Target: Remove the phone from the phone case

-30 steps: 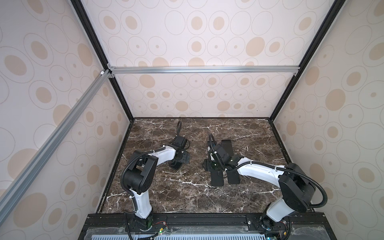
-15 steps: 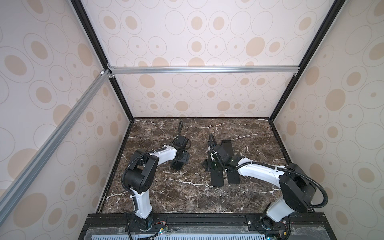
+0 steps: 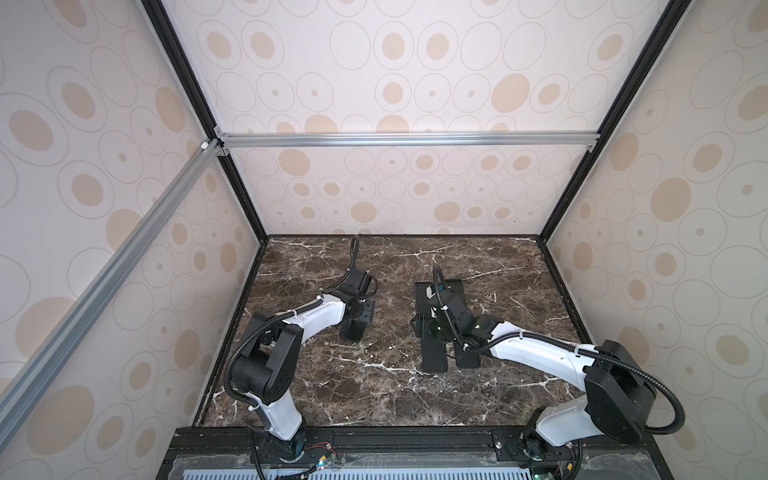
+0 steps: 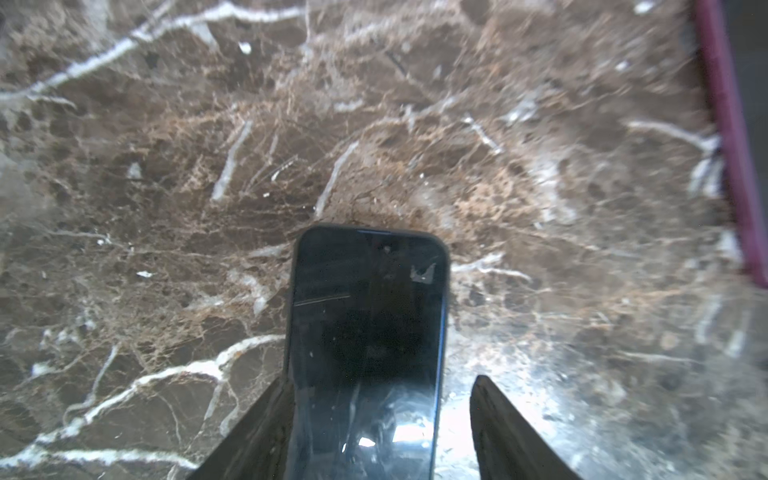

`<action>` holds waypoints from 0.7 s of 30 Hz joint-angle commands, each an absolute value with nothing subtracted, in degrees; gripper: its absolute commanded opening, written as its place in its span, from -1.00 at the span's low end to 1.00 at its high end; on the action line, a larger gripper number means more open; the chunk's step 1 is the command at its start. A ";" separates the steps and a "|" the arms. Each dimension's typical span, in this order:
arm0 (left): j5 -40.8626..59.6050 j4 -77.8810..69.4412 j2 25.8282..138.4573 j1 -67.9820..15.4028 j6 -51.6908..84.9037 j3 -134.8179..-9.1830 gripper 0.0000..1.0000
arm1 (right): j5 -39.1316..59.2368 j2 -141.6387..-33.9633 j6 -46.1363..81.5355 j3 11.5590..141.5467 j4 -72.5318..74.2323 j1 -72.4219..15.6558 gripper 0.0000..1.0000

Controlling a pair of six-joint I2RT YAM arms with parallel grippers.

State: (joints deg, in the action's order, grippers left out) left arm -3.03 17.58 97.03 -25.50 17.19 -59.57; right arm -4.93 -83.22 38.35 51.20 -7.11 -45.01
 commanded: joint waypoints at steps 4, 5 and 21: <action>-1.87 18.68 97.39 -24.01 18.05 -59.59 0.70 | -4.92 -83.18 39.64 50.27 -5.74 -44.67 0.20; -1.52 19.18 97.84 -23.64 17.91 -59.74 0.73 | -4.71 -83.31 39.67 50.31 -5.88 -44.65 0.21; -1.01 25.97 106.06 -22.83 11.17 -65.15 0.79 | -4.39 -83.58 38.85 51.18 -6.88 -44.59 0.21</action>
State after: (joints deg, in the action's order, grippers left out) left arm -0.93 22.94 104.77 -23.09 13.15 -63.18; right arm -4.49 -83.24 38.70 50.76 -6.35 -44.88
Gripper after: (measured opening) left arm 0.901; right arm 0.603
